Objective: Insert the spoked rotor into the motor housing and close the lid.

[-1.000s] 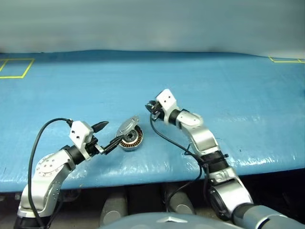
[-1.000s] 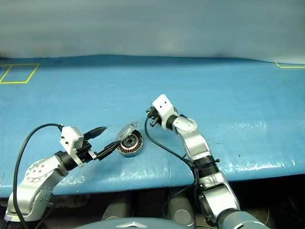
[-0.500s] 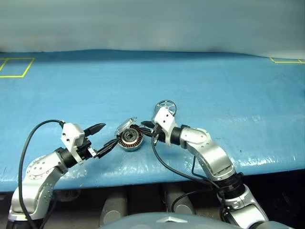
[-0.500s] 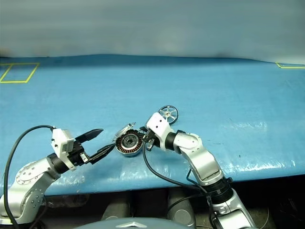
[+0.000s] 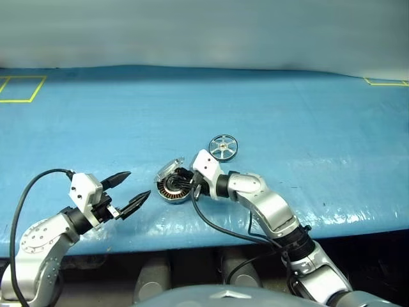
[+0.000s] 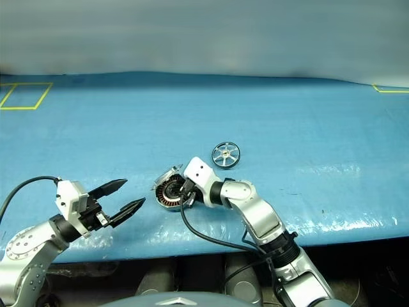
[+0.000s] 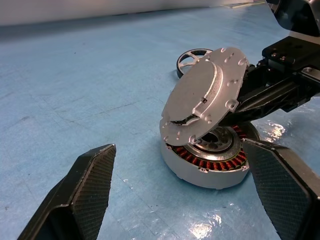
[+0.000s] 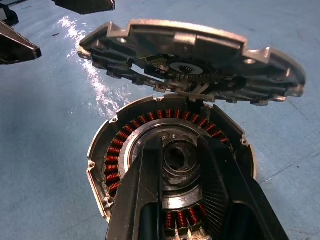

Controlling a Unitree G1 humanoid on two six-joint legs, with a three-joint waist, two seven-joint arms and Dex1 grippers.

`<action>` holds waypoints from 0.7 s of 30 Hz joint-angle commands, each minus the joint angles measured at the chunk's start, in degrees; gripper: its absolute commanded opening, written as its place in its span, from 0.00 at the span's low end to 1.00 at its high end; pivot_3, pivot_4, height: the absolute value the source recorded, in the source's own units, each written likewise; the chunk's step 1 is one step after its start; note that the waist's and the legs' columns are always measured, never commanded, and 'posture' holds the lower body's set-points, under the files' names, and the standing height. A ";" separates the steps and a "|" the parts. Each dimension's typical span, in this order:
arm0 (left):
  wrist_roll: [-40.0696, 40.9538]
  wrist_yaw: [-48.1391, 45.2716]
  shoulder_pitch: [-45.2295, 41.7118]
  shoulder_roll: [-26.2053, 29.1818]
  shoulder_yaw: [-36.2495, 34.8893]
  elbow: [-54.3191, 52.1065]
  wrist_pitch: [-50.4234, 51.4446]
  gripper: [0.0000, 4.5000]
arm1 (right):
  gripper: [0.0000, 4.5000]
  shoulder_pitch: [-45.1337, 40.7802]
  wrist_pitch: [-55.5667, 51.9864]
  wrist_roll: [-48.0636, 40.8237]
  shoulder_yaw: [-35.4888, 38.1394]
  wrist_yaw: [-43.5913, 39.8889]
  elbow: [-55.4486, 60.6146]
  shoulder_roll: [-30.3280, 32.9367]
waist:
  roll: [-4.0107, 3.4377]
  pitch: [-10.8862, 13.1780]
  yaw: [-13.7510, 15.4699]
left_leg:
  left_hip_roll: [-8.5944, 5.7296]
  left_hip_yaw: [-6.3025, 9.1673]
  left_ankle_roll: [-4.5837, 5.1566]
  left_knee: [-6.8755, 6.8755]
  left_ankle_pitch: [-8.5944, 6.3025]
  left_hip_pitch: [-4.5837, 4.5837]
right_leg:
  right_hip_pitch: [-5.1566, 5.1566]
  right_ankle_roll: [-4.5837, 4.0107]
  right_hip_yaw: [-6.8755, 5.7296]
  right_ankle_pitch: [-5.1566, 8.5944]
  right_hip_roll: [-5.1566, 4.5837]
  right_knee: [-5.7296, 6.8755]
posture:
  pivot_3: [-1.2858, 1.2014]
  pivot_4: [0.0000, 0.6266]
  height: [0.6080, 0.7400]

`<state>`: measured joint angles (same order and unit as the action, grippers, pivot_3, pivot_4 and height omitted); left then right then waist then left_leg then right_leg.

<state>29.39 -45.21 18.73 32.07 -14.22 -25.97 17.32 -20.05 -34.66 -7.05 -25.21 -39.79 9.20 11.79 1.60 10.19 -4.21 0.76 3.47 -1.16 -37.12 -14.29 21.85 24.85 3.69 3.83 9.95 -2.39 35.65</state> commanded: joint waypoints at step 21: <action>-1.88 0.87 -0.23 -0.25 2.59 -1.28 -1.59 0.98 | 0.15 -1.54 2.31 -0.01 -1.06 0.69 -2.02 -2.31 | 0.01 0.00 0.11 | 0.00 0.00 0.00 0.00 0.00 0.00 | -0.01 0.00 -0.01 0.00 0.01 0.01 | 0.52 0.24 1.00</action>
<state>27.60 -44.27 18.53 31.76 -11.61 -25.96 16.98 -21.00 -33.01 -6.86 -26.11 -38.78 5.05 9.60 1.61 10.19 -4.10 0.76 3.48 -1.17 -37.13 -14.29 21.84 24.84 3.68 3.82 9.96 -2.38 35.66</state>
